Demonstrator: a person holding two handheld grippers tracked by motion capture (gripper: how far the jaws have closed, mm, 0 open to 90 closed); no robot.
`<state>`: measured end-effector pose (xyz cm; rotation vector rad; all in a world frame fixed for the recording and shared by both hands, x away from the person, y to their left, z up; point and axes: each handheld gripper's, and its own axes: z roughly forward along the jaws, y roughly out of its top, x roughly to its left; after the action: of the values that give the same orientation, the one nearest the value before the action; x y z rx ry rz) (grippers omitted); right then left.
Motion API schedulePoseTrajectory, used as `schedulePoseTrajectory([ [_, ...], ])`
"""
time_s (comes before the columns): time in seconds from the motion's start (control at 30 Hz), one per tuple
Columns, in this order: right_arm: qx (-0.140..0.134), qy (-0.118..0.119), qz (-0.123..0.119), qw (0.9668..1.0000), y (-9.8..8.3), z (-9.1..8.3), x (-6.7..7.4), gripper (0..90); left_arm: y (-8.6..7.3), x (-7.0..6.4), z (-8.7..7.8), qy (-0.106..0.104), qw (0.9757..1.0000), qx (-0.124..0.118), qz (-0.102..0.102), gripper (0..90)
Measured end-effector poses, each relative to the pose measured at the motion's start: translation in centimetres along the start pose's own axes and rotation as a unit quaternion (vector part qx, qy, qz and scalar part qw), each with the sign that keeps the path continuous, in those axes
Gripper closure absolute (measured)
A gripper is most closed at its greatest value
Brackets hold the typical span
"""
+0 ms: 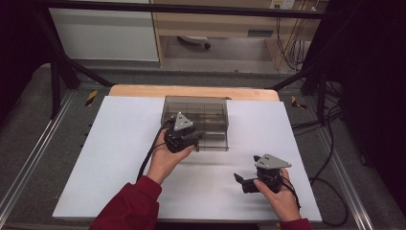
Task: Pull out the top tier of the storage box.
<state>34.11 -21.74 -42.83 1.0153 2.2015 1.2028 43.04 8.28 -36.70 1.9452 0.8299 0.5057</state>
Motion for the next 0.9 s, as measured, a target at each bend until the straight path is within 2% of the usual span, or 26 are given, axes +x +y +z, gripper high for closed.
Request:
schedulePoseTrajectory([
  [0.07, -0.001, 0.000, 0.001, 1.0000, 0.0, 0.0, 0.0, 2.3, 0.2, 0.1, -0.5, 0.014, 0.9998, -0.011, 0.003, 48.3],
  [0.17, -0.001, 0.001, 0.002, 1.0000, 0.0, -0.1, 0.0, 2.3, 0.1, 0.2, -1.4, 0.022, 0.9995, -0.021, -0.003, 39.6],
  [0.27, -0.002, -0.001, 0.000, 1.0000, 0.1, -0.2, 0.1, 2.4, -1.2, 0.2, -2.5, 0.030, 0.9988, -0.037, -0.011, 33.1],
  [0.33, -0.005, -0.002, 0.000, 1.0000, 0.0, -0.3, 0.1, 2.3, -2.2, 0.4, -3.0, 0.036, 0.9983, -0.040, -0.023, 29.2],
  [0.43, -0.006, -0.002, 0.002, 1.0000, 0.1, -0.2, 0.1, 2.4, -2.8, 0.9, -3.5, 0.055, 0.9980, -0.027, -0.012, 22.7],
  [0.47, -0.005, -0.002, 0.000, 1.0000, 0.1, -0.2, 0.2, 2.4, -2.8, 1.0, -3.9, 0.058, 0.9977, -0.032, -0.014, 20.3],
  [0.7, -0.002, 0.000, -0.004, 1.0000, 0.1, -0.2, 0.3, 2.3, -3.0, 1.7, -6.2, 0.059, 0.9963, -0.058, -0.025, 11.9],
  [0.8, -0.002, 0.004, -0.002, 1.0000, 0.1, -0.2, 0.3, 2.7, -3.3, 2.2, -7.0, 0.056, 0.9961, -0.061, -0.031, 8.0],
  [0.9, -0.001, 0.005, -0.004, 1.0000, 0.1, -0.2, 0.3, 2.8, -3.7, 2.5, -7.5, 0.052, 0.9961, -0.065, -0.030, 6.7],
])
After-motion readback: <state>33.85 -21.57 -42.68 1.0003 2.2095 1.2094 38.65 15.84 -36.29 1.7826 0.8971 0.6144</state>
